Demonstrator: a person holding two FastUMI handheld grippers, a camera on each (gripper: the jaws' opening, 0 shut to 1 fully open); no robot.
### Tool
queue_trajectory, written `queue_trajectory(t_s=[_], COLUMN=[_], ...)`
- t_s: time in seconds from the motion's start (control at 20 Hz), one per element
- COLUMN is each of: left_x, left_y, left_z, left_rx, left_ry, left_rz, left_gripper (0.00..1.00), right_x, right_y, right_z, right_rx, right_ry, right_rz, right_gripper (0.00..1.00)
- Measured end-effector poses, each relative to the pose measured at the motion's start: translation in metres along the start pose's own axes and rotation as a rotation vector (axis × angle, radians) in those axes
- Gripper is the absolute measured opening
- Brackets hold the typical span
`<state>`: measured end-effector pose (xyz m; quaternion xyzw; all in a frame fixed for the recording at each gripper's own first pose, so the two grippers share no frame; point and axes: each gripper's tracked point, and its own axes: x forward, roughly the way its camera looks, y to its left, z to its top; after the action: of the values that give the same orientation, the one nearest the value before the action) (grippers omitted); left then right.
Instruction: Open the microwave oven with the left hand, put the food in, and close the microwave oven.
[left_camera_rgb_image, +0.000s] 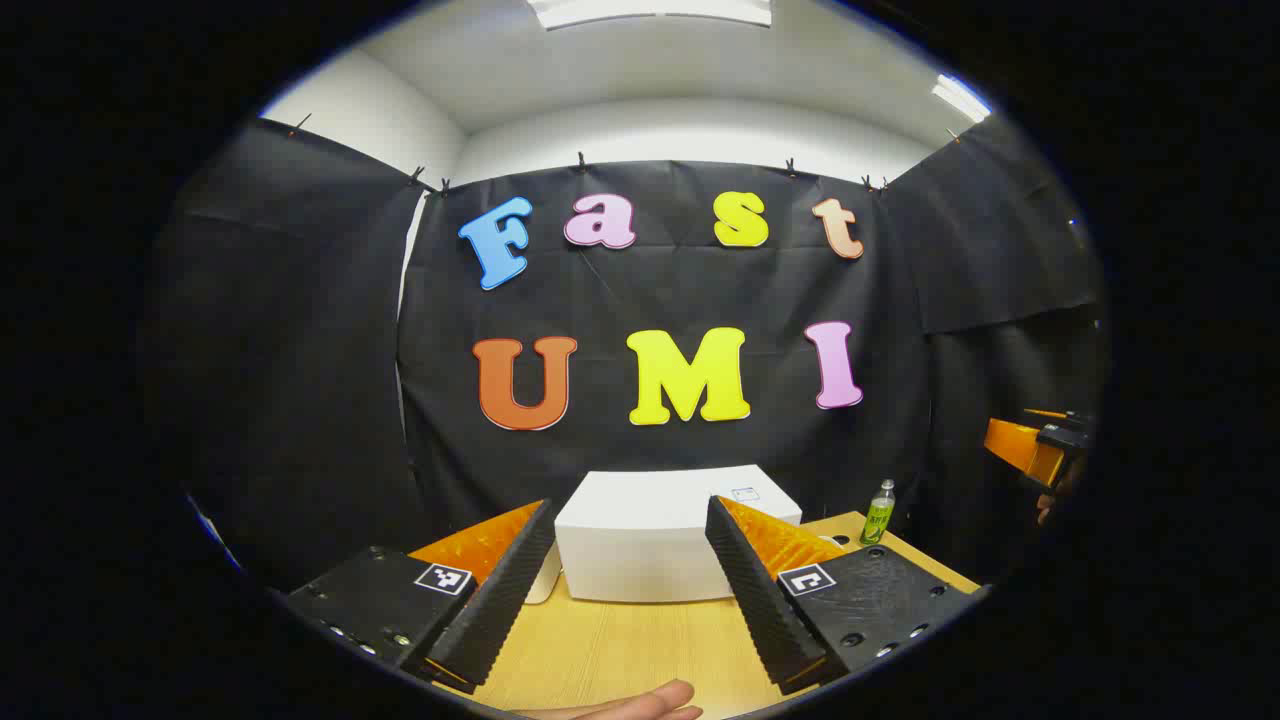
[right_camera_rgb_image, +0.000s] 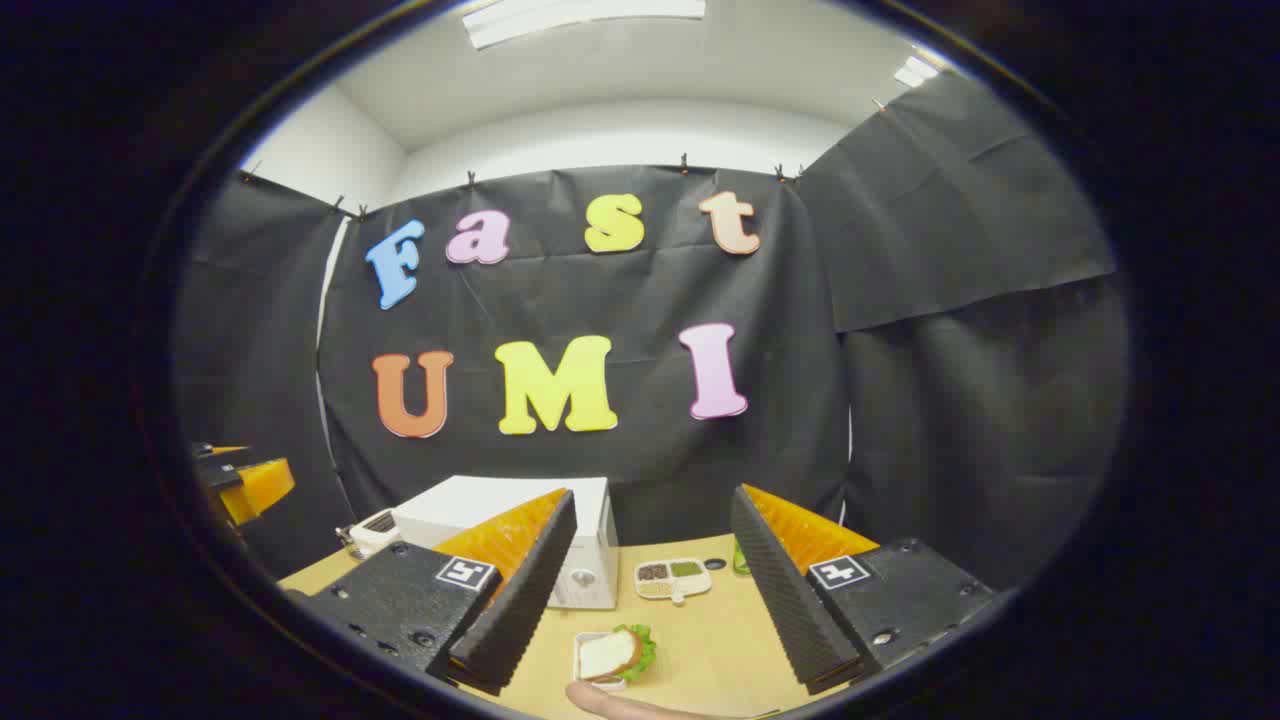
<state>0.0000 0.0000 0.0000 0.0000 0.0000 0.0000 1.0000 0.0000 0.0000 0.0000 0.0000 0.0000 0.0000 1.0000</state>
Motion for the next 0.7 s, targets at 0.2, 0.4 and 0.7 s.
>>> queue_trajectory(t_s=[0.2,0.4,0.7], left_x=[0.0,-0.005,-0.003], left_y=[0.003,0.004,-0.002], left_z=[-0.001,0.01,0.012], left_rx=[-0.021,-0.05,-0.064], left_ry=[0.006,-0.023,-0.037], left_rz=[-0.006,-0.009,-0.025], left_gripper=[0.84,0.94,0.95], right_x=[-0.003,-0.001,-0.002], right_y=[-0.007,-0.012,-0.012], right_z=[0.012,0.02,0.019], right_rx=[0.023,-0.03,-0.047], right_ry=[-0.021,-0.029,-0.029], right_rz=[-0.011,-0.015,0.002], right_gripper=[0.98,0.99,0.91])
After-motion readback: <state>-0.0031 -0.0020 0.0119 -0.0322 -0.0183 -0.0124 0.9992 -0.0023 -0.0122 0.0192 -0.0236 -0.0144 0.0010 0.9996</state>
